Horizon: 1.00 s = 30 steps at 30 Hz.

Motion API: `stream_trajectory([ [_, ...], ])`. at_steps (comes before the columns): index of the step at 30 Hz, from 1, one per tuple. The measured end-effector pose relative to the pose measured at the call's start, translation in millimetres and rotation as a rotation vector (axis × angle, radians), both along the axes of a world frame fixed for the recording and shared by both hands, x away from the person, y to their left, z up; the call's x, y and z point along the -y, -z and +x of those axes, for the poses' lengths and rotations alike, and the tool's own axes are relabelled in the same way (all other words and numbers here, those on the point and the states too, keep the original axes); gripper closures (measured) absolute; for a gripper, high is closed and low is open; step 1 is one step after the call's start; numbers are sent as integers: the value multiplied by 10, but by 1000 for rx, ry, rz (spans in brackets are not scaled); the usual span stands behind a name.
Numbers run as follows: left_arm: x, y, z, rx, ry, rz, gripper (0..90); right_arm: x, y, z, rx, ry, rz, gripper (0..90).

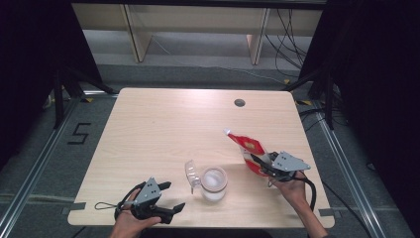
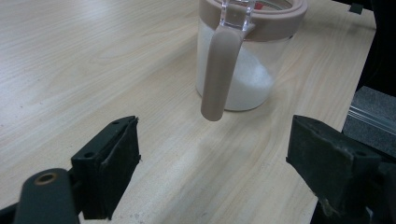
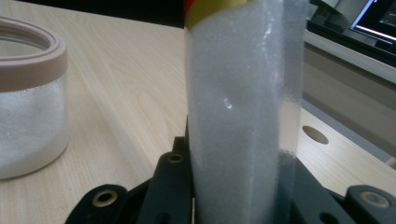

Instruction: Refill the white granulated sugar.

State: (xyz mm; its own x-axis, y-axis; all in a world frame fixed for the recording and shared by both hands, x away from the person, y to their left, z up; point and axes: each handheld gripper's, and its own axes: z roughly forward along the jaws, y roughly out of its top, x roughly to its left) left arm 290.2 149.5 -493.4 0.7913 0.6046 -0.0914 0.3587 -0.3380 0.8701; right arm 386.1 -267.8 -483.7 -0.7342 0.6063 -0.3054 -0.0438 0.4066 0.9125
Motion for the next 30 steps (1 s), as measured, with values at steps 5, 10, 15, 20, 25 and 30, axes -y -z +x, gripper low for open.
stream_trajectory([
  [5, 2, 2, -1, -1, 0, 0, 164, 28, 8, -41, -14, 30, 7, 782],
  [10, 0, 0, 0, -2, -4, -2, 164, 26, -3, -67, -45, 70, 19, 775],
  [15, 2, 0, -1, 0, -2, 0, 164, 63, -4, -112, -75, 120, 71, 768],
  [20, 2, -2, 0, 0, -2, 0, 164, 123, 22, -126, -96, 118, 70, 766],
  [25, -1, -7, -4, 1, -4, 4, 164, 120, 20, -132, -95, 119, 73, 742],
  [30, 0, -6, -4, 1, -5, 4, 164, 113, 15, -150, -96, 134, 96, 690],
])
